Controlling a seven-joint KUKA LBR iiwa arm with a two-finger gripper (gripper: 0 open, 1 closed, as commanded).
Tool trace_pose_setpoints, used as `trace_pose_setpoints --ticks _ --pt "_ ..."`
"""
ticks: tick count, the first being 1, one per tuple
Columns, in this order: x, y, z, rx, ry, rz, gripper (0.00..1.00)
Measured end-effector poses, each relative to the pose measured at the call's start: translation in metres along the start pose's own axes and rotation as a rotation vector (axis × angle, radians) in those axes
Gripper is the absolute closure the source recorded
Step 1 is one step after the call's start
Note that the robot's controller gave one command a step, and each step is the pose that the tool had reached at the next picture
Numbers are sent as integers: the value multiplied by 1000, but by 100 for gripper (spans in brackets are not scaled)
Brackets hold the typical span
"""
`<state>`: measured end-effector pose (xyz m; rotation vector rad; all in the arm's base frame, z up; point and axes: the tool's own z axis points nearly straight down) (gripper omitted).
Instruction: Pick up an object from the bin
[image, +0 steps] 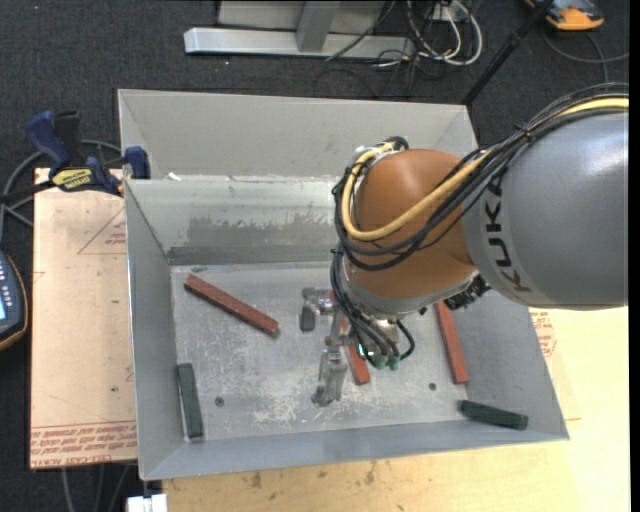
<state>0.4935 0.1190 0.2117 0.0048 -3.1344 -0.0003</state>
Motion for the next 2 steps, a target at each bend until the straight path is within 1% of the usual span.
trace_pose_setpoints --ticks 1,2 --pt "-13 -17 89 1 0 -46 0" --pt "-62 -42 132 0 -9 42 0"
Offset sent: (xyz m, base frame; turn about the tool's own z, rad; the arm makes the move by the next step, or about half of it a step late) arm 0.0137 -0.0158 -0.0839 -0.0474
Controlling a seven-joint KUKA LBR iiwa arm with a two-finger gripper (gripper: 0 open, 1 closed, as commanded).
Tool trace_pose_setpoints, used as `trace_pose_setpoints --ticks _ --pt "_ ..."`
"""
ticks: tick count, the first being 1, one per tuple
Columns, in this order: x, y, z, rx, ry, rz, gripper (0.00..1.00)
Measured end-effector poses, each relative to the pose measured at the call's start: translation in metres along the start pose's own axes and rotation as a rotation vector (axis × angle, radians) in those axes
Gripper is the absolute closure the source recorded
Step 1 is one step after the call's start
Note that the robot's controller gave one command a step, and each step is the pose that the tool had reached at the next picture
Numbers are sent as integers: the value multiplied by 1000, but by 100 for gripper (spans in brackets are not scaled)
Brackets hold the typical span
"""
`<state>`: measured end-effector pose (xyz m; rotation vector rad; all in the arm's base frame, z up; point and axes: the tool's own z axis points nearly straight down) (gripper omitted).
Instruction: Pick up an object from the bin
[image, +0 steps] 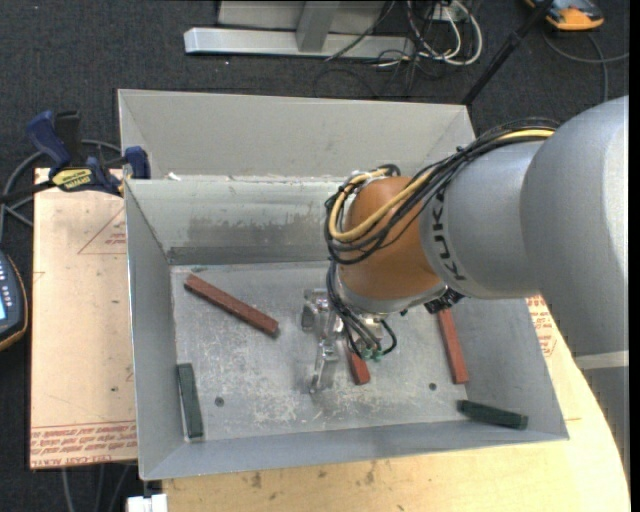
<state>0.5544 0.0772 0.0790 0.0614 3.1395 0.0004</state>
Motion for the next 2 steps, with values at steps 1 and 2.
trace_pose_setpoints --ticks 1,2 --pt "-67 -108 9 2 -5 -226 0" --pt "-108 -180 9 -3 -3 -510 0"
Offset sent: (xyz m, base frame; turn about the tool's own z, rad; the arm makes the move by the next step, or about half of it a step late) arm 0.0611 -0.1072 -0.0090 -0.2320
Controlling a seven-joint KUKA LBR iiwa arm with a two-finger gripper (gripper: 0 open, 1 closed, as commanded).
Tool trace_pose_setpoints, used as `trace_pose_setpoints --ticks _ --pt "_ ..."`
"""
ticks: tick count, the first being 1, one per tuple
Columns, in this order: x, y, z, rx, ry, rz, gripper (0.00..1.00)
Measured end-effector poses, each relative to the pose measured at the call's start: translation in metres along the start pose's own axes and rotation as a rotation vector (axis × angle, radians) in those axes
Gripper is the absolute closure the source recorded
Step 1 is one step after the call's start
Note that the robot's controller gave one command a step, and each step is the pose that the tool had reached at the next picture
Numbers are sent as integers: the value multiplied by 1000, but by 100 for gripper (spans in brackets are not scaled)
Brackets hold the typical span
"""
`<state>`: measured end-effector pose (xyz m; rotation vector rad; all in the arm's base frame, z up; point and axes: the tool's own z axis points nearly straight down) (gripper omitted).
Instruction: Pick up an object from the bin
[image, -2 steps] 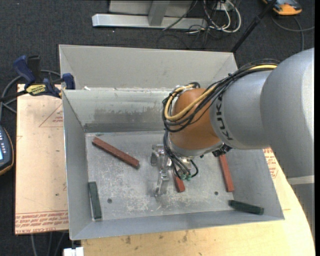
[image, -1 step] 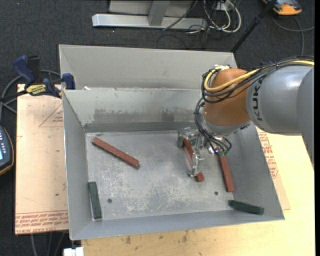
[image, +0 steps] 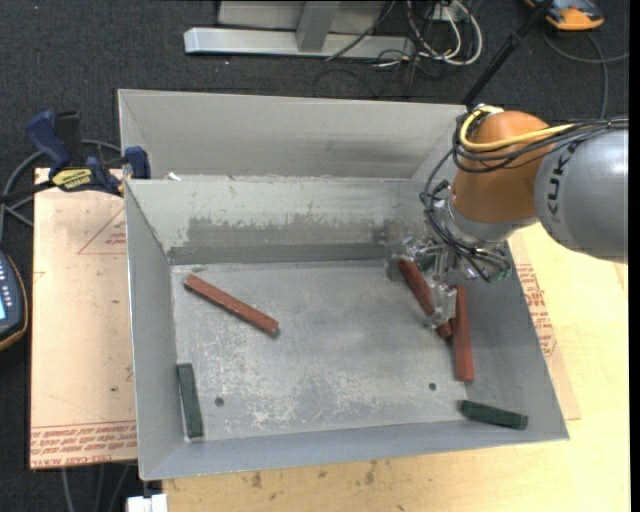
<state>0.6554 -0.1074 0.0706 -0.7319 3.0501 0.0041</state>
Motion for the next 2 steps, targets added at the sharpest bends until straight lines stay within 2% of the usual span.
trace_pose_setpoints --ticks 1,2 --pt "28 -22 -8 -13 -6 -57 0" --pt "45 2 -7 -5 -1 -177 0"
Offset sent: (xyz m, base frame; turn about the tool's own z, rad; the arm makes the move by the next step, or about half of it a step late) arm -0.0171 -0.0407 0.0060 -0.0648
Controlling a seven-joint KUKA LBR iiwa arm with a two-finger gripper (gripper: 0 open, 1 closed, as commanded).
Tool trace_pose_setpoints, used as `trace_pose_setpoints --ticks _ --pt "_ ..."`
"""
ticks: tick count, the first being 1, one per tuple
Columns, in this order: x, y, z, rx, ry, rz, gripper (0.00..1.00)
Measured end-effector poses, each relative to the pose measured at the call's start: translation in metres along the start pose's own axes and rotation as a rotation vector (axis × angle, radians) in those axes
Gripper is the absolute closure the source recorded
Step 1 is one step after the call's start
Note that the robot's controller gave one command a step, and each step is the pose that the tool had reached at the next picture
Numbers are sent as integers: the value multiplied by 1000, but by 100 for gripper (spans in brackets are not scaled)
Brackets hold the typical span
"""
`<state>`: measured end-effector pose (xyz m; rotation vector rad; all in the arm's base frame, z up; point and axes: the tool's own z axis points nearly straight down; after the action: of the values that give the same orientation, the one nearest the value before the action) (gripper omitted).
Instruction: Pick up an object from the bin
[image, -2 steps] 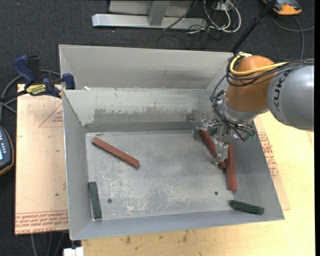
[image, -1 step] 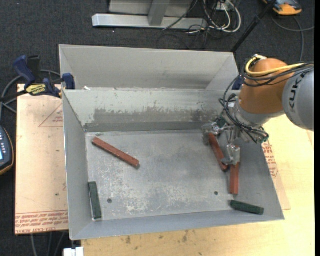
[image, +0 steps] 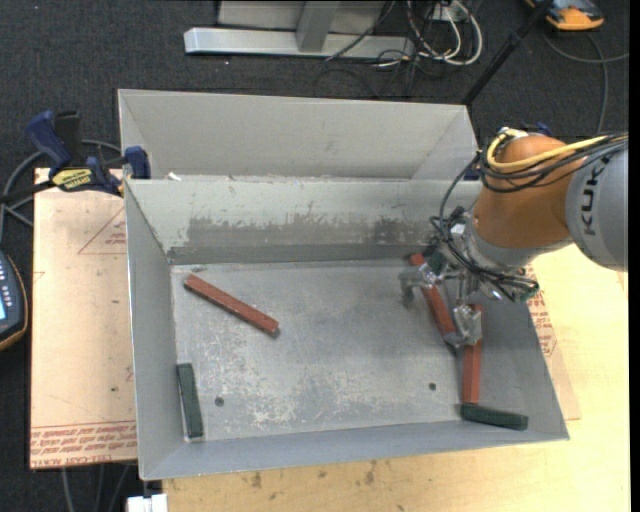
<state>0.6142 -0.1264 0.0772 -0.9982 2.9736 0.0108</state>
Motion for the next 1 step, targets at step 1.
trace_pose_setpoints --ticks 1 --pt "51 54 -104 6 5 -347 0"
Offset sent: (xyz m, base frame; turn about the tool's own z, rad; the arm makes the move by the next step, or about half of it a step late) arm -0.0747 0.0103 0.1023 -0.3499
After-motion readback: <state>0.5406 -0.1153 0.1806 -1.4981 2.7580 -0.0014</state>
